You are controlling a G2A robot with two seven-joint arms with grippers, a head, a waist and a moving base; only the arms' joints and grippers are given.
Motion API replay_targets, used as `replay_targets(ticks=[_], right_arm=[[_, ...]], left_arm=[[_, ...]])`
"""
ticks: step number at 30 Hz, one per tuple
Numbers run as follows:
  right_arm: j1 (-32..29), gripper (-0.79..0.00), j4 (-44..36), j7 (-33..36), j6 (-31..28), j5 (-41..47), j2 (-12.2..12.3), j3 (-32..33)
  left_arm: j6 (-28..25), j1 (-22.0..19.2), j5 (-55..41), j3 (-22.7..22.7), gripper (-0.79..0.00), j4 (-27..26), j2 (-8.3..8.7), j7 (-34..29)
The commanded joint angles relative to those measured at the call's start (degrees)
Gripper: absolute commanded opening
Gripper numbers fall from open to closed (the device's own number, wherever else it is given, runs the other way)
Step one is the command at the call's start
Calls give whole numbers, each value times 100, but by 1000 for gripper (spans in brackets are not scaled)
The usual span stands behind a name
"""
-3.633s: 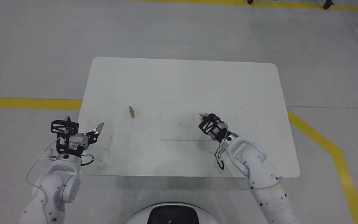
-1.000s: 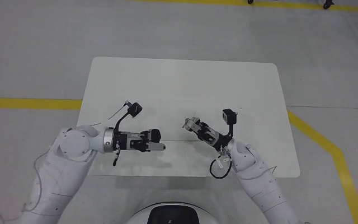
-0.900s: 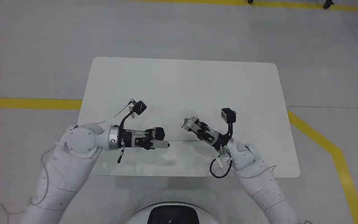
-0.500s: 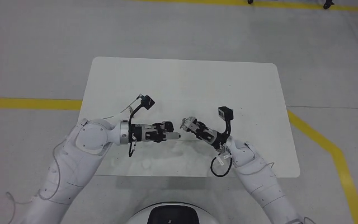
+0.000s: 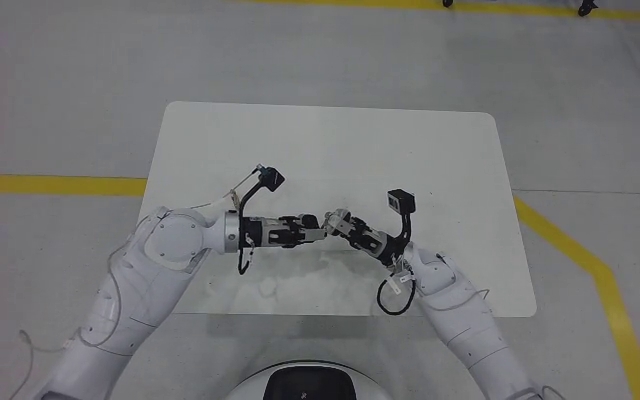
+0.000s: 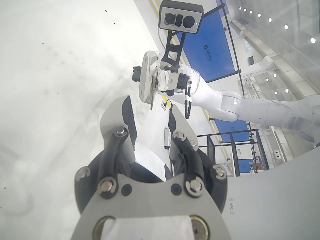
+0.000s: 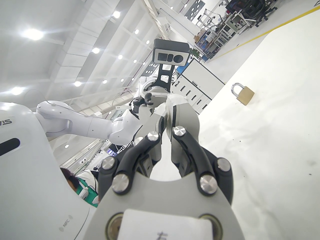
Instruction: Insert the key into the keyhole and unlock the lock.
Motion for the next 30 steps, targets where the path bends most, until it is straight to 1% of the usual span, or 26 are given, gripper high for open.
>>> replay_targets(ticks=[1, 3, 6, 8, 23, 30], right_arm=[[11, -785, 10, 12, 0, -8, -7, -14], [17, -785, 13, 25, 0, -11, -14, -25], [21, -785, 10, 51, 0, 0, -20, -32], [25, -785, 12, 86, 0, 30, -23, -41], [33, -785, 46, 239, 0, 192, -35, 1], [23, -785, 41, 313, 0, 244, -40, 44]], left_arm=[[-4, -25, -9, 38, -477, 23, -2, 2], [5, -46, -16, 69, -480, 44, -5, 19], [33, -69, -52, 110, -505, 69, -8, 38], [50, -81, -59, 138, -560, 75, -9, 51], [106, -11, -62, 127, -785, 11, 35, 136], [64, 38, -59, 90, -785, -41, 69, 88]])
